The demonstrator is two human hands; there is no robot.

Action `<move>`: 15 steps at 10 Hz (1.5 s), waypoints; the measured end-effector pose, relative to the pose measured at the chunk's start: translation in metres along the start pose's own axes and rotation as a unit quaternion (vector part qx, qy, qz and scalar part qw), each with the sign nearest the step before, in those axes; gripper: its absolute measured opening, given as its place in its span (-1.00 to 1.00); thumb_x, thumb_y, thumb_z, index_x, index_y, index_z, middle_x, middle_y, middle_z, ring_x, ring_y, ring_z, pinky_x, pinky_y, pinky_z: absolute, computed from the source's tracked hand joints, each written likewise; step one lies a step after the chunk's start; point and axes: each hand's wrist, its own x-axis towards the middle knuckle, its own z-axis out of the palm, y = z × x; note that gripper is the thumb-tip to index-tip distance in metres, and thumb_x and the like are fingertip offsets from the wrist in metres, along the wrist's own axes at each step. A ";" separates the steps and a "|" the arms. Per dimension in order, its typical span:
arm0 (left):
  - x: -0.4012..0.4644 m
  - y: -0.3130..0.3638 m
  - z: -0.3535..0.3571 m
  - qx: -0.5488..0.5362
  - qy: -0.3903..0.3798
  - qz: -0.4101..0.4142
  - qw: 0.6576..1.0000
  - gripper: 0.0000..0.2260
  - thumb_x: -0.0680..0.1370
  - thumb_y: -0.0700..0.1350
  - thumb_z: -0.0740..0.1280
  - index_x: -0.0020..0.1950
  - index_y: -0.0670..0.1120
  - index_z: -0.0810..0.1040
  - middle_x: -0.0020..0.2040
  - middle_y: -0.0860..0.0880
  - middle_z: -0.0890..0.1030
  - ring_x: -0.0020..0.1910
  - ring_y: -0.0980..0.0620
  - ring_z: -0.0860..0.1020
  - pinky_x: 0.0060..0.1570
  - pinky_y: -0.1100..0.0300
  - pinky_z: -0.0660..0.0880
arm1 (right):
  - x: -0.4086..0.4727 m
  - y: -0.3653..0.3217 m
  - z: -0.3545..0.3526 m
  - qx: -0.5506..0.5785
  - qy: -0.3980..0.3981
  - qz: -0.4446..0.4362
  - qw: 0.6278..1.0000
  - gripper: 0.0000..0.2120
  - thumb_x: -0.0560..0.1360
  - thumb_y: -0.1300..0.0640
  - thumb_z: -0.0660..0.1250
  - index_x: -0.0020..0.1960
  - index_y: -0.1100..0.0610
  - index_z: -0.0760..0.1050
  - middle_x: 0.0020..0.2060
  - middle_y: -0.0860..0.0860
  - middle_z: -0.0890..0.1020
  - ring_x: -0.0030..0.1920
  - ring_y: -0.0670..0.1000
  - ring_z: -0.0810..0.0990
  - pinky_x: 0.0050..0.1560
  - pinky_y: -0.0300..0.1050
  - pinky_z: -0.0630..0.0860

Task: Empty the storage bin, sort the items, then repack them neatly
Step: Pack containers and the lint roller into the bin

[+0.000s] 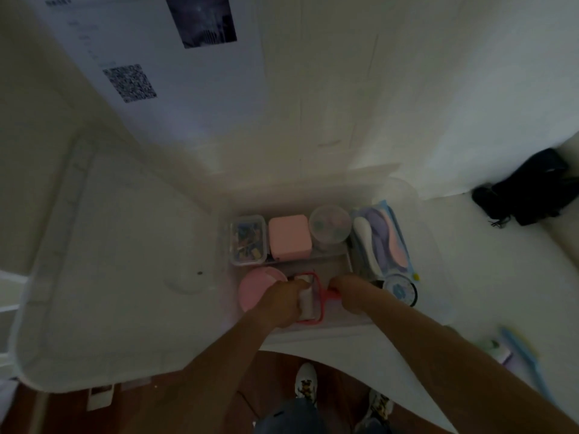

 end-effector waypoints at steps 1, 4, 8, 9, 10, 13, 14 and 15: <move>0.001 0.001 0.002 0.016 -0.011 0.000 1.000 -0.52 0.60 -0.14 0.24 0.52 0.06 0.29 0.34 -0.11 0.52 0.26 -0.12 0.52 0.22 0.13 0.43 | -0.002 0.000 0.002 0.022 0.035 0.006 0.999 -0.60 0.51 0.25 0.33 0.33 0.21 0.44 0.28 0.16 0.53 0.28 0.20 0.52 0.27 -0.07 0.42; -0.012 0.012 -0.016 -0.011 0.031 0.024 0.999 -0.59 0.55 -0.12 0.32 0.42 -0.01 0.46 0.20 -0.09 0.62 0.14 -0.11 0.59 0.07 0.18 0.49 | -0.107 0.012 -0.016 0.270 0.295 -0.048 0.915 -0.62 0.43 0.30 0.42 0.25 0.18 0.57 0.13 0.10 0.66 0.13 0.06 0.63 0.19 -0.15 0.50; -0.007 0.198 0.004 0.132 0.274 0.251 0.919 -0.54 0.55 0.20 0.11 0.32 0.03 0.54 0.33 -0.14 0.53 0.32 -0.16 0.48 0.33 0.00 0.38 | -0.252 0.150 0.022 0.412 0.426 0.100 0.799 -0.79 0.42 0.20 0.48 0.02 0.01 0.65 -0.13 -0.11 0.69 -0.10 -0.15 0.65 -0.04 -0.38 0.54; -0.010 0.257 0.036 0.085 0.290 0.309 0.902 -0.58 0.53 0.15 0.25 0.33 0.02 0.54 0.35 -0.12 0.50 0.30 -0.15 0.47 0.29 -0.02 0.44 | -0.285 0.193 0.052 0.430 0.439 0.165 0.772 -0.80 0.42 0.12 0.49 0.04 -0.03 0.64 -0.12 -0.14 0.68 -0.10 -0.19 0.63 -0.12 -0.54 0.43; -0.006 0.293 0.083 0.060 0.244 0.335 0.908 -0.59 0.52 0.08 0.27 0.31 -0.06 0.53 0.29 -0.12 0.52 0.20 -0.15 0.51 0.18 -0.01 0.53 | -0.308 0.227 0.099 0.469 0.429 0.247 0.731 -0.82 0.45 0.08 0.47 0.05 -0.03 0.62 -0.11 -0.12 0.68 -0.11 -0.18 0.63 -0.10 -0.45 0.46; 0.032 0.320 0.193 0.230 0.029 0.172 0.957 -0.17 0.43 0.27 0.39 0.56 0.00 0.12 0.52 -0.07 0.27 0.48 -0.08 0.23 0.50 0.01 0.11 | -0.274 0.267 0.229 0.439 0.284 0.391 0.758 -0.52 0.50 -0.02 0.38 0.37 0.01 0.36 0.20 0.02 0.56 0.11 0.06 0.57 0.12 0.00 0.55; 0.044 0.318 0.213 0.248 0.023 0.133 0.959 -0.05 0.35 0.32 0.41 0.58 -0.02 0.06 0.47 -0.09 0.34 0.45 -0.09 0.29 0.48 -0.02 0.15 | -0.265 0.264 0.236 0.386 0.342 0.396 0.760 -0.54 0.49 0.02 0.39 0.34 0.03 0.38 0.15 0.02 0.53 0.15 0.08 0.51 0.07 0.02 0.55; 0.047 0.314 0.222 0.265 0.016 0.090 0.960 -0.03 0.37 0.25 0.43 0.59 -0.05 -0.02 0.48 -0.12 0.29 0.48 -0.12 0.24 0.49 -0.05 0.12 | -0.257 0.253 0.243 0.325 0.389 0.316 0.802 -0.66 0.45 0.03 0.41 0.20 0.00 0.46 0.01 -0.03 0.55 0.02 0.03 0.52 -0.07 -0.05 0.54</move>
